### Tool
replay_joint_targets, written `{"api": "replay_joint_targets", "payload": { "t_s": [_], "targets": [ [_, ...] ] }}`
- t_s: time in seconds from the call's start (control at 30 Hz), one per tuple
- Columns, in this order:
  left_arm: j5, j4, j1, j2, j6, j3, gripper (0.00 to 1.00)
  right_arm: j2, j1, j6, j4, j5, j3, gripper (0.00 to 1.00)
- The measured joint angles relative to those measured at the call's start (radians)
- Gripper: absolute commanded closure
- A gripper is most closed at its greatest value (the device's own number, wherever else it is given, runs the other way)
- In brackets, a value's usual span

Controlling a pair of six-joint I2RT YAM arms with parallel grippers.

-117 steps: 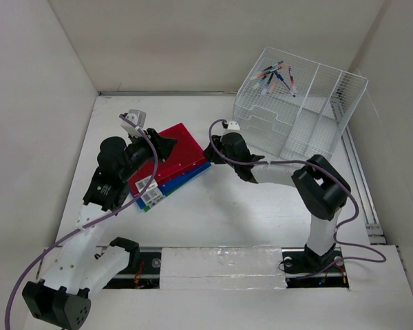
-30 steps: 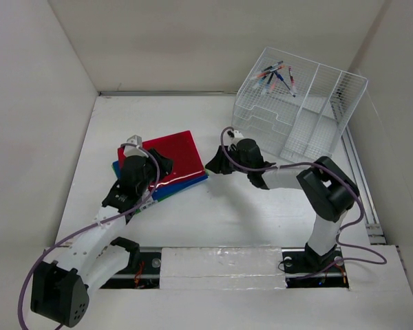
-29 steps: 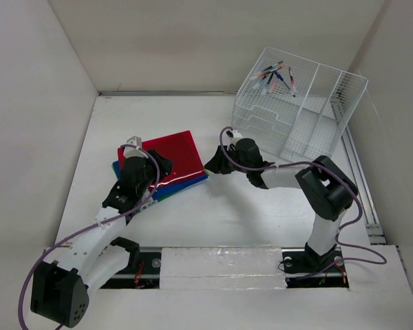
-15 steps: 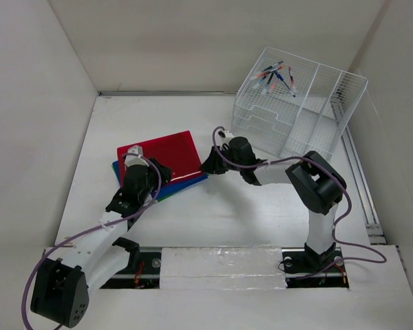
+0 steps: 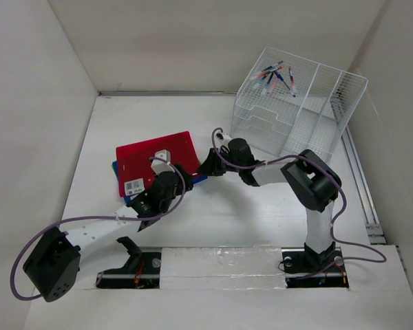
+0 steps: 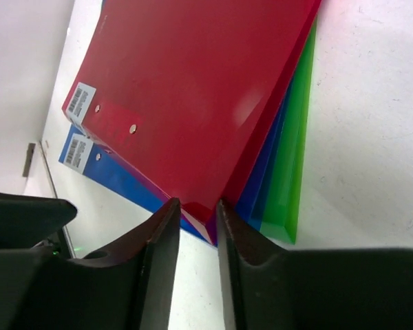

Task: Organize the desk

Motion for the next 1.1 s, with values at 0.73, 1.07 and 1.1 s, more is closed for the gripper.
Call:
{"api": "replay_joint_targets", "payload": {
  "t_s": [0.73, 1.07, 1.1],
  "targets": [
    [-0.035, 0.026, 0.035, -0.071, 0.025, 0.063, 0.48, -0.341, 0.002, 0.035, -0.063, -0.011, -0.180, 1.00],
    [-0.023, 0.053, 0.035, -0.035, 0.049, 0.076, 0.49, -0.534, 0.002, 0.017, -0.179, 0.072, -0.470, 1.00],
    [-0.020, 0.053, 0.035, -0.032, 0.051, 0.076, 0.49, -0.540, 0.002, 0.014, -0.205, 0.094, -0.481, 0.97]
  ]
}}
